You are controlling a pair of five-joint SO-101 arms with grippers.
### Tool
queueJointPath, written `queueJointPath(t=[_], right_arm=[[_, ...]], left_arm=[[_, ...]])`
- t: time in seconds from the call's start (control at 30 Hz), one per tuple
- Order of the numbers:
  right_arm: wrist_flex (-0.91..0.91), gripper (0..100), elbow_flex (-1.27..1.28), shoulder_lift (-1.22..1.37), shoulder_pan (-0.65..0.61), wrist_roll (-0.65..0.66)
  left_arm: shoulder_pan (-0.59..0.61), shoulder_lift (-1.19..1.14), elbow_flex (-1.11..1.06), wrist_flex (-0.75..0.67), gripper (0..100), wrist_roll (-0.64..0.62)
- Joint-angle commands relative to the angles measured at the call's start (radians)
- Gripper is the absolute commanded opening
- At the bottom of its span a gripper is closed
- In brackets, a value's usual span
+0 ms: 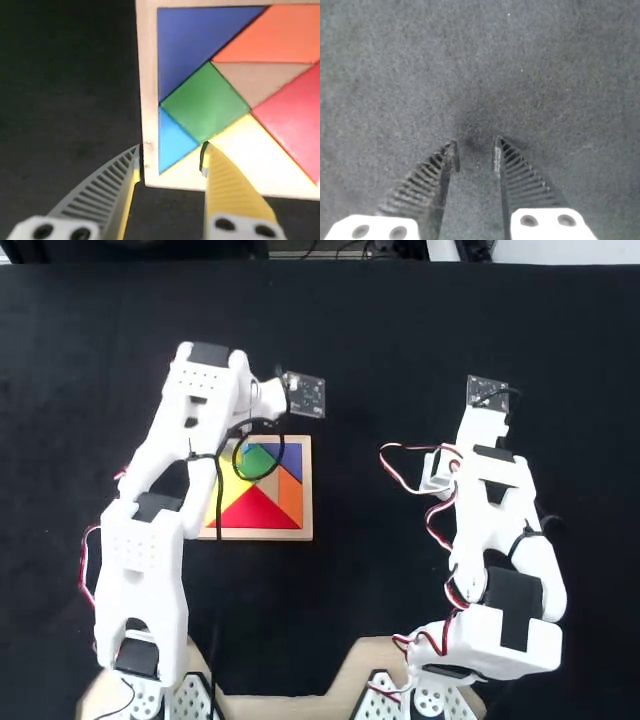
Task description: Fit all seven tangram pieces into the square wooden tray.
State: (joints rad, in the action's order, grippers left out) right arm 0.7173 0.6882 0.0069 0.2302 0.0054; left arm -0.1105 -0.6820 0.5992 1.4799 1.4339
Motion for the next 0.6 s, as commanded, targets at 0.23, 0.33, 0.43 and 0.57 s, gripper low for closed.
queueJointPath(t=[0.23, 0.33, 0.43, 0.57], right_arm=[[-0.002, 12.4, -0.048, -0.004, -0.015, 0.000], [-0.002, 12.4, -0.048, -0.004, -0.015, 0.000], [-0.002, 12.4, -0.048, -0.004, -0.015, 0.000], [0.006, 12.4, -0.047, -0.004, -0.015, 0.000]], left_arm=[[0.168, 0.017, 0.613, 0.279, 20, -0.344], [0.286, 0.017, 0.679, 0.281, 20, -0.489], [0.387, 0.008, 0.605, 0.281, 20, -0.595], [0.526, 0.034, 0.437, 0.281, 17, -0.634]])
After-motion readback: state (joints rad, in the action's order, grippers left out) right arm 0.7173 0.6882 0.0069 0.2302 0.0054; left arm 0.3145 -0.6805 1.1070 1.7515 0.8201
